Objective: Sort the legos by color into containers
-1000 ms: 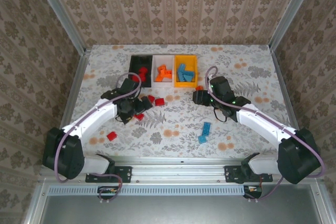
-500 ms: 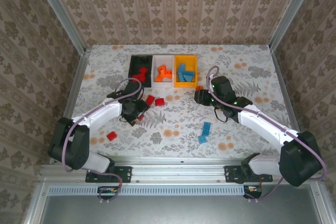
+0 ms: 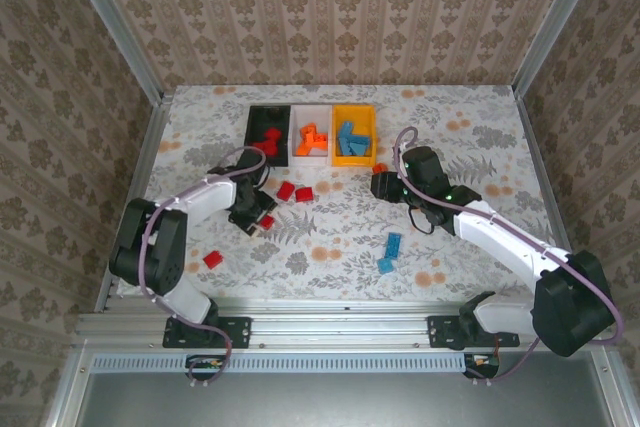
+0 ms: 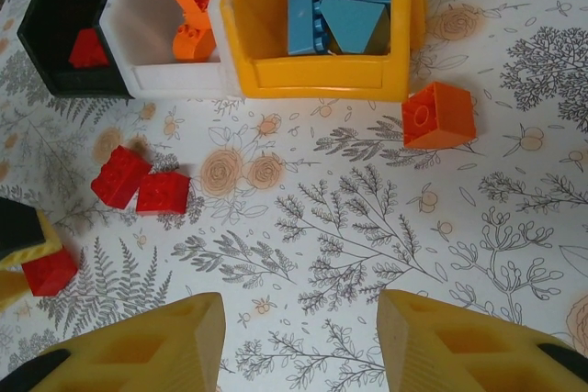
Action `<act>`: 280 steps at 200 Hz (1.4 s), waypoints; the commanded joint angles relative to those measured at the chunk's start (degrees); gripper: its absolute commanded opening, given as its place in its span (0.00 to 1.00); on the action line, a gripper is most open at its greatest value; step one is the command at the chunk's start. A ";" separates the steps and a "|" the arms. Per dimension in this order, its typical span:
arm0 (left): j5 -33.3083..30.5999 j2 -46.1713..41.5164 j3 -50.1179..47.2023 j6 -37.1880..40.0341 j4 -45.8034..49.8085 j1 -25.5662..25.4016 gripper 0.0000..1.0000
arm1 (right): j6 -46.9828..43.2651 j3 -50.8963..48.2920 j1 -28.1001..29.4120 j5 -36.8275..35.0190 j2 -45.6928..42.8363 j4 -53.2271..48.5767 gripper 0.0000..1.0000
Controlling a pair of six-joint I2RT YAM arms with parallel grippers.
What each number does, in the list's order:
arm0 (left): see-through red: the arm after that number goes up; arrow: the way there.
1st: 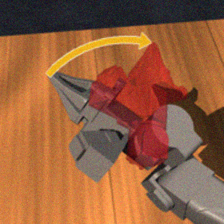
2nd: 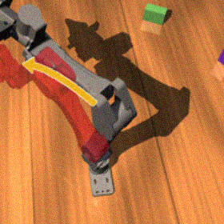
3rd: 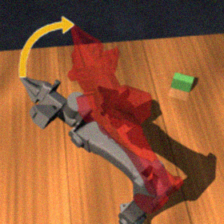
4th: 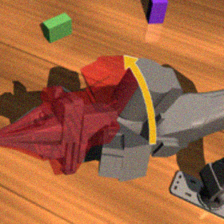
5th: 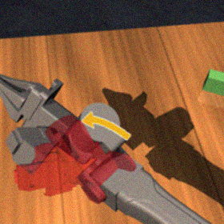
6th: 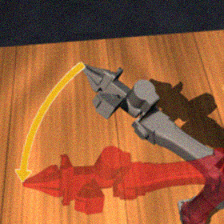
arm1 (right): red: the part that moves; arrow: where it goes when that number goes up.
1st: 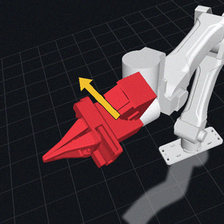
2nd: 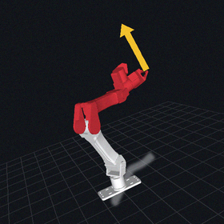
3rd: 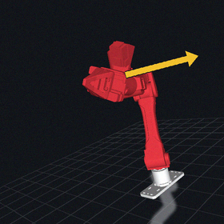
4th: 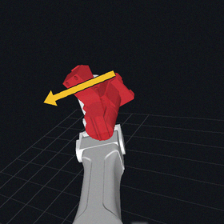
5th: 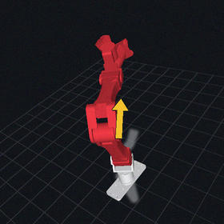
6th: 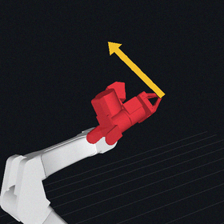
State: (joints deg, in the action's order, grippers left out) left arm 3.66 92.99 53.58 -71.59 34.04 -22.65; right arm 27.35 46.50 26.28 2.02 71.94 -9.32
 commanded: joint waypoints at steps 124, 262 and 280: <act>-0.80 -4.82 8.82 13.75 1.86 1.45 0.32 | 0.22 -0.89 -0.27 -0.18 -0.77 0.81 0.47; -9.65 28.85 59.14 35.06 13.29 5.69 0.47 | -0.72 -0.65 -0.42 -2.55 -0.75 0.34 0.49; -8.64 27.42 58.36 36.57 11.70 5.44 0.67 | -0.66 -0.74 -0.49 -2.64 -0.86 0.51 0.50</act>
State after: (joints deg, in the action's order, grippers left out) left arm -3.55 122.96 110.04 -38.57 43.83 -17.10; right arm 27.16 46.37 26.11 0.58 71.94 -9.15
